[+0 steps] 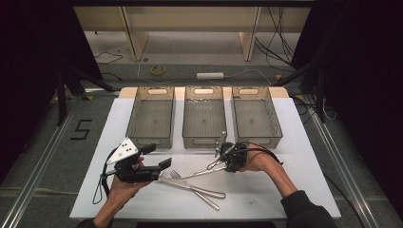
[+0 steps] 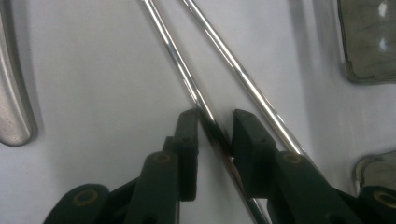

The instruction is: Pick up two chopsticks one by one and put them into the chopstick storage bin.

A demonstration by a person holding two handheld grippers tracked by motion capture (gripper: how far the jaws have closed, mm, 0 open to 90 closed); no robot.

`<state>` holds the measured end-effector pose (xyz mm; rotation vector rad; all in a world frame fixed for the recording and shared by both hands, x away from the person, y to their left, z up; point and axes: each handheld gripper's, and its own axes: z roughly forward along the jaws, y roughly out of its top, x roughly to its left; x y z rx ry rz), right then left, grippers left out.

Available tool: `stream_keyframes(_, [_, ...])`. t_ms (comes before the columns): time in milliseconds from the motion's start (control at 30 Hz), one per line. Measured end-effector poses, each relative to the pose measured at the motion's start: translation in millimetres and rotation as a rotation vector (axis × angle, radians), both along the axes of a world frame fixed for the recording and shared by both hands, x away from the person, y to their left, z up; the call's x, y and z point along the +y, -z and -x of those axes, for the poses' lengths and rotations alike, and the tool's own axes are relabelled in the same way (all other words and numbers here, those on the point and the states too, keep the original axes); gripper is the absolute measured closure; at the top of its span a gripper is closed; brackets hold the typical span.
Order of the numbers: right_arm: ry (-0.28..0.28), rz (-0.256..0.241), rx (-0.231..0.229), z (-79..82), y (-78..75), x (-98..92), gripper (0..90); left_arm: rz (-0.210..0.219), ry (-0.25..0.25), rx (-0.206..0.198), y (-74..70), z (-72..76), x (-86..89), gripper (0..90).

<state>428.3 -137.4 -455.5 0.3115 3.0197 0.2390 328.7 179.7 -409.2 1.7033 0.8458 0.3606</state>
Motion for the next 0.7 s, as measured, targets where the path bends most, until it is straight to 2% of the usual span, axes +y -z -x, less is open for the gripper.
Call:
stream_keyframes(133, [-0.016,0.012,0.001,1.6,0.1,2.3,77.1,0.0,0.0,0.0,0.0,0.1,-0.1,18.0])
stream_keyframes(167, [-0.02,0.024,0.016,1.9,-0.4,3.3,77.1,-0.001,0.001,0.0,-0.1,0.1,0.0,18.0])
stream_keyframes(200, [-0.028,0.024,0.016,2.5,0.0,3.9,82.5,-0.002,0.0,0.0,0.0,0.0,-0.1,18.0])
stream_keyframes(700, [-0.049,0.046,0.022,2.7,-1.2,6.8,85.8,-0.002,0.0,0.001,0.1,-0.2,-0.2,18.0])
